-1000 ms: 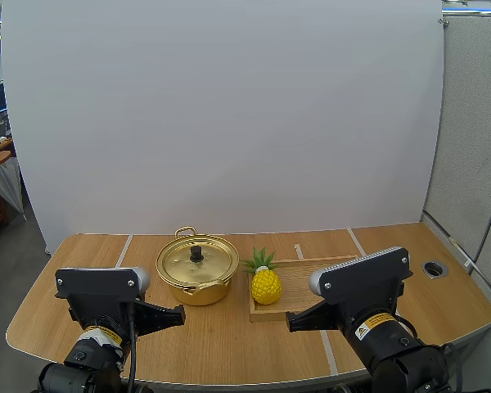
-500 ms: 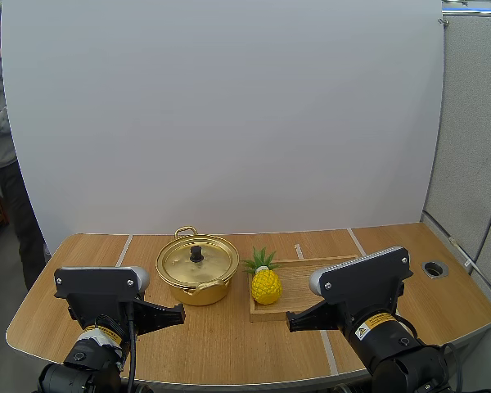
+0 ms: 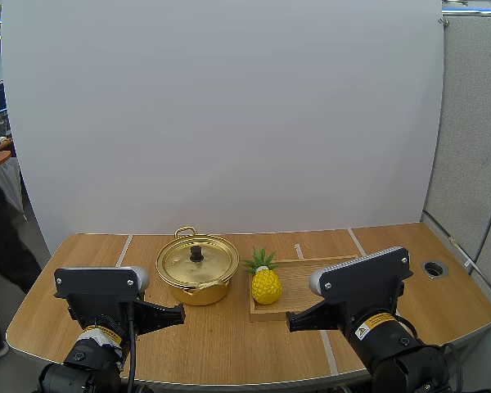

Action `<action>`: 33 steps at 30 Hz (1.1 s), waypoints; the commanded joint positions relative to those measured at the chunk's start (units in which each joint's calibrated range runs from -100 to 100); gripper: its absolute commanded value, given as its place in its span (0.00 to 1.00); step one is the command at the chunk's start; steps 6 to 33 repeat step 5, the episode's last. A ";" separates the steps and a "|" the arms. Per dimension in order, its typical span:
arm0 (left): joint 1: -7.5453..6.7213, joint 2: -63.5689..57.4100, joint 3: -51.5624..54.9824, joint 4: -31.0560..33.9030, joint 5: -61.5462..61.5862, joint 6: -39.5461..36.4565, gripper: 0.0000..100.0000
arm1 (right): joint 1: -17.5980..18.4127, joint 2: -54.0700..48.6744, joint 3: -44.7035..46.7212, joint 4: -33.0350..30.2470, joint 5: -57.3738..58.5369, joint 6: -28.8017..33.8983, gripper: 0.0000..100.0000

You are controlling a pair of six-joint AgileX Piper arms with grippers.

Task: Open the pot, put the grape inside, and close it

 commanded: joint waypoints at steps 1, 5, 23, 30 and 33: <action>-0.10 -0.42 0.08 0.35 -1.47 -0.67 0.00 | -0.26 -0.43 0.00 -0.23 -0.49 -0.37 0.00; -0.10 -0.42 0.08 0.35 -1.47 -0.67 0.00 | -0.26 -0.43 0.00 -0.23 -0.49 -0.37 0.00; -0.10 -0.42 0.08 0.35 -1.47 -0.67 0.00 | -0.26 -0.43 0.00 -0.23 -0.49 -0.37 0.00; -0.10 -0.42 0.08 0.35 -1.47 -0.67 0.00 | -0.26 -0.43 0.00 -0.23 -0.49 -0.37 0.00; -0.10 -0.42 0.08 0.35 -1.47 -0.67 0.00 | -0.26 -0.43 0.00 -0.23 -0.49 -0.37 0.00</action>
